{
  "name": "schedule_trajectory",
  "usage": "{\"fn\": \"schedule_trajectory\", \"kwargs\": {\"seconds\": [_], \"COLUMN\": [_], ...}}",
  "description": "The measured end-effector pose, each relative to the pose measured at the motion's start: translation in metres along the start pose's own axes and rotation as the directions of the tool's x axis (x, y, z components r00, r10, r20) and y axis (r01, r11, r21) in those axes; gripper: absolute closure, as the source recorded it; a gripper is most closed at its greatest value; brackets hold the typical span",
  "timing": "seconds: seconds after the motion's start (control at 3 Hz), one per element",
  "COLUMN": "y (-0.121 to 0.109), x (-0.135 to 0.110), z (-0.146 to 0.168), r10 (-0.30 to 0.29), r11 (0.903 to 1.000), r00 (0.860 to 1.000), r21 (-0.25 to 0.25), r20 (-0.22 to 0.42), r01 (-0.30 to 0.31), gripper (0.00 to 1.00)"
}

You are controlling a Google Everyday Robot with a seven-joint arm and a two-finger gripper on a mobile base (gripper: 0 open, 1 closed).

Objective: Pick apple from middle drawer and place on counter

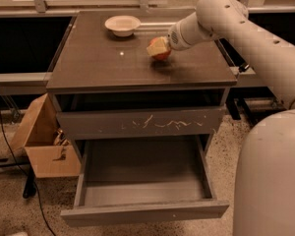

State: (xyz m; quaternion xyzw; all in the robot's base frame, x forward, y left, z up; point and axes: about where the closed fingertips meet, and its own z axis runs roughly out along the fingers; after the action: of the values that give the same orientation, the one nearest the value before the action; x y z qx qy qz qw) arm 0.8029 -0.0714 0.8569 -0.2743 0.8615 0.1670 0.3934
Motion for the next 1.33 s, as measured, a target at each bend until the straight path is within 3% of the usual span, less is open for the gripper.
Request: {"fn": "schedule_trajectory", "kwargs": {"seconds": [0.33,0.67,1.0,1.33], "y": [-0.001,0.000,0.002,0.005], "x": [0.001,0.002,0.006,0.009], "z": [0.000,0.001,0.008,-0.017], "r10": [-0.001,0.001,0.009,0.028], "r11": [1.0000,1.0000,0.9997,0.9986], "r00": [1.000,1.000,1.000,0.994], "r21": [0.007,0.002,-0.021,-0.047], "r20": [0.003,0.003,0.007,0.106], "r01": [0.001,-0.001,-0.009,-0.023], "gripper": [0.34,0.05,0.00,0.00]}}
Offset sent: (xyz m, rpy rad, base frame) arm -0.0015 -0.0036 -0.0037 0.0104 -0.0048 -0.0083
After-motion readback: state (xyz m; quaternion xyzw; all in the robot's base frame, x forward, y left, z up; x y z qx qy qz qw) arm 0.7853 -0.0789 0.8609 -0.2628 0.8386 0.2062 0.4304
